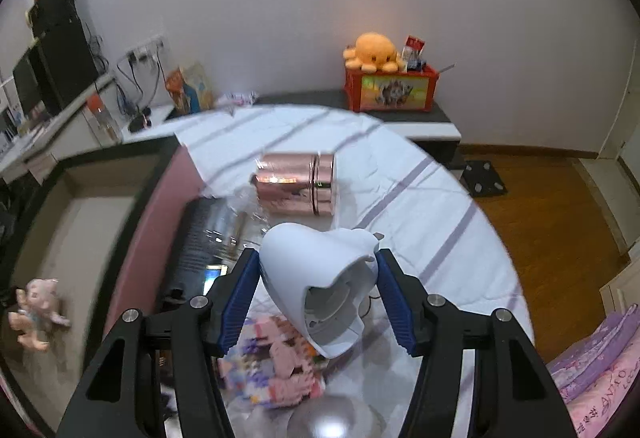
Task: Organize rigid objects
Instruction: 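Carry the hair dryer into the tray box beside the doll and release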
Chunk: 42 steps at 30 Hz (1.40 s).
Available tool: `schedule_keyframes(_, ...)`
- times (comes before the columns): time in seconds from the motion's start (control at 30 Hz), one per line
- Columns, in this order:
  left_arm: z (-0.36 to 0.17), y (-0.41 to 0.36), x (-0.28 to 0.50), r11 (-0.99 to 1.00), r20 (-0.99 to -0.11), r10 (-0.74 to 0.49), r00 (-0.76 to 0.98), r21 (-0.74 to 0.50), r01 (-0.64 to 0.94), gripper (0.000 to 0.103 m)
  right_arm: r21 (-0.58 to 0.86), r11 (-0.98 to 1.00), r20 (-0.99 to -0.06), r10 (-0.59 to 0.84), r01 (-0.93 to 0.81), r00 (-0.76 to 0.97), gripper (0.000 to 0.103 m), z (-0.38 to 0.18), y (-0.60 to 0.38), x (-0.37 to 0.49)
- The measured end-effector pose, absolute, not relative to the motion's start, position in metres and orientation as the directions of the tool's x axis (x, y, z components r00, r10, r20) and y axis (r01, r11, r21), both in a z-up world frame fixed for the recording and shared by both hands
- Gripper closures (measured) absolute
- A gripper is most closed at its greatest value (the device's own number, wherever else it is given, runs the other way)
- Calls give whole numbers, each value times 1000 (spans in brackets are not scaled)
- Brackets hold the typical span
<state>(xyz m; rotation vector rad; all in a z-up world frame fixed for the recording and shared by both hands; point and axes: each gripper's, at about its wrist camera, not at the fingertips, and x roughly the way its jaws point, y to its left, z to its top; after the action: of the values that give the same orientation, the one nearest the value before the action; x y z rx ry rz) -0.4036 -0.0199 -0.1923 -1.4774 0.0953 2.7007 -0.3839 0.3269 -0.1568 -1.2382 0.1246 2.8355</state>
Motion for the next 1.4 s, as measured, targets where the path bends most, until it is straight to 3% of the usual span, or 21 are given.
schedule_keyframes(0.13,-193,-20,-402,-997,-843,30,-537,17,-81,89,46,-999,-666,-18,-17,-746,43,-122,303,-360)
schedule_keyframes(0.27,-191,-20,-400,-997,-843,25,-538,19,-77,89,63,-985,-631,-162,158,-759,42,-97,252,-343)
schedule_keyframes(0.53,-188,-23,-393,-996,-841,39,-540,9,-86,89,54,-939,-729,-270,339,-629,42,-132,170,-345)
schedule_keyframes(0.93,-186,-26,-386,-995,-839,50,-542,3,-96,89,55,-952,-740,-242,302,-627,42,-145,164,-339)
schedule_keyframes(1.03,-186,-26,-384,-995,-839,50,-542,4,-98,89,54,-960,-721,-229,276,-654,31,-138,171,-335)
schedule_keyframes(1.17,-185,-27,-382,-995,-839,53,-542,3,-102,89,54,-970,-682,-209,237,-701,30,-123,186,-322)
schedule_keyframes(1.4,-186,-28,-379,-994,-839,58,-541,0,-106,89,9,-999,-662,-39,44,-749,30,-113,242,-288)
